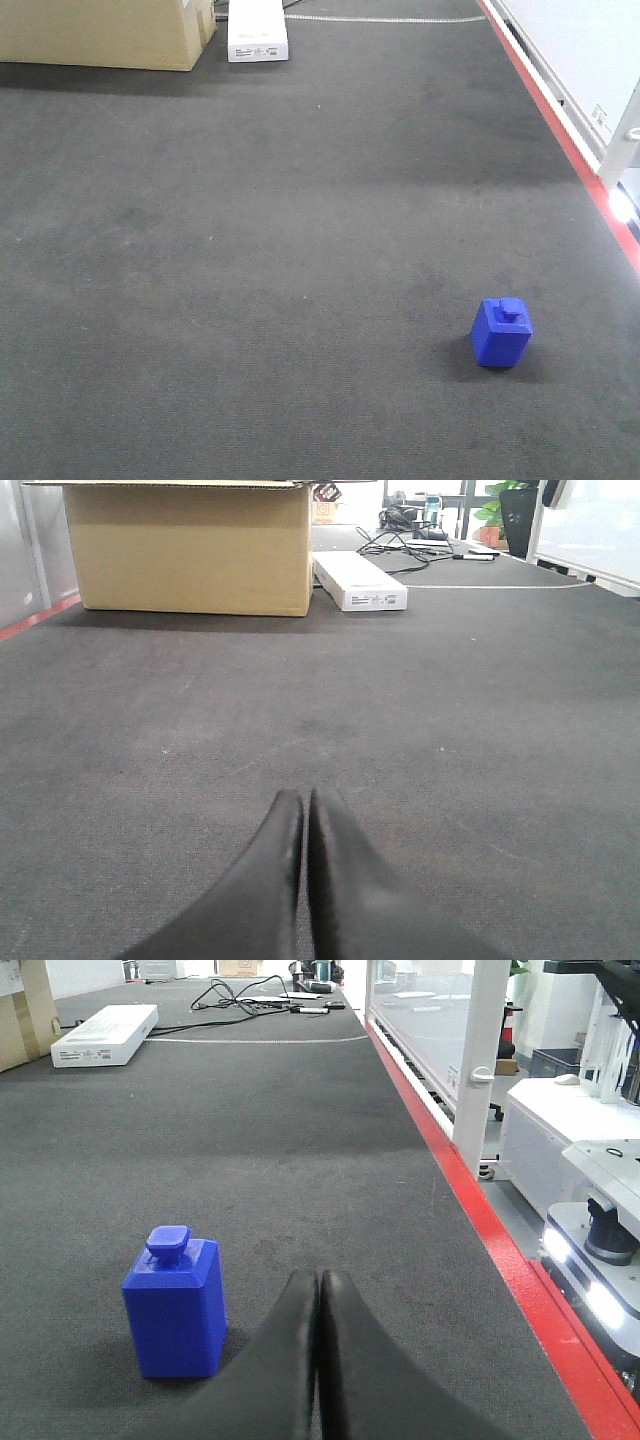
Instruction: Pour parts from conveyor to right shelf
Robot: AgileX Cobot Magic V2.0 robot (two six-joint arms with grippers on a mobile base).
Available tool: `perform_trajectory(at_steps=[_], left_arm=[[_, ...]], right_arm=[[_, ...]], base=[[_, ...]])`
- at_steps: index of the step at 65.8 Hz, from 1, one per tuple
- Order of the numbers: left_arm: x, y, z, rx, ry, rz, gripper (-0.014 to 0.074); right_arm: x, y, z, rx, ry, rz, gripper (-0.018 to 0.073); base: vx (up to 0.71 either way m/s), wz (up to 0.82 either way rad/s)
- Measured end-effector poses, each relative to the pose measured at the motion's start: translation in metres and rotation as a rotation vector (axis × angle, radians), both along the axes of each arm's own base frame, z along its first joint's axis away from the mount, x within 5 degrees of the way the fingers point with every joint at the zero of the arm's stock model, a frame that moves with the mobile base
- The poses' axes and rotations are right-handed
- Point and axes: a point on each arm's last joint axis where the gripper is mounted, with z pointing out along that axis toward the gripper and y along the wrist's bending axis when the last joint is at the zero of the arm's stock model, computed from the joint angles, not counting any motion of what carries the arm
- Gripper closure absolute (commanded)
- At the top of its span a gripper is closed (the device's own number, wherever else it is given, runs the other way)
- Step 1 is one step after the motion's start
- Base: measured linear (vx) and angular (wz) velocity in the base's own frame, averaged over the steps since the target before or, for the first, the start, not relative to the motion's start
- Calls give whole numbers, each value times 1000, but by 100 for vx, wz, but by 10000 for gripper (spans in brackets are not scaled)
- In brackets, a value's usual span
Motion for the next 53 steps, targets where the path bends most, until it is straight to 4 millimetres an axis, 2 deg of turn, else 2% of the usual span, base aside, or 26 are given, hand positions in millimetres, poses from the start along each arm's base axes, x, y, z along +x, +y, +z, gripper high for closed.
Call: perform_trajectory(at_steps=[53], left_arm=[[0, 0, 0, 0, 0, 0, 603]], right_arm=[[0, 0, 0, 0, -4, 0, 567]], base=[[0, 0]])
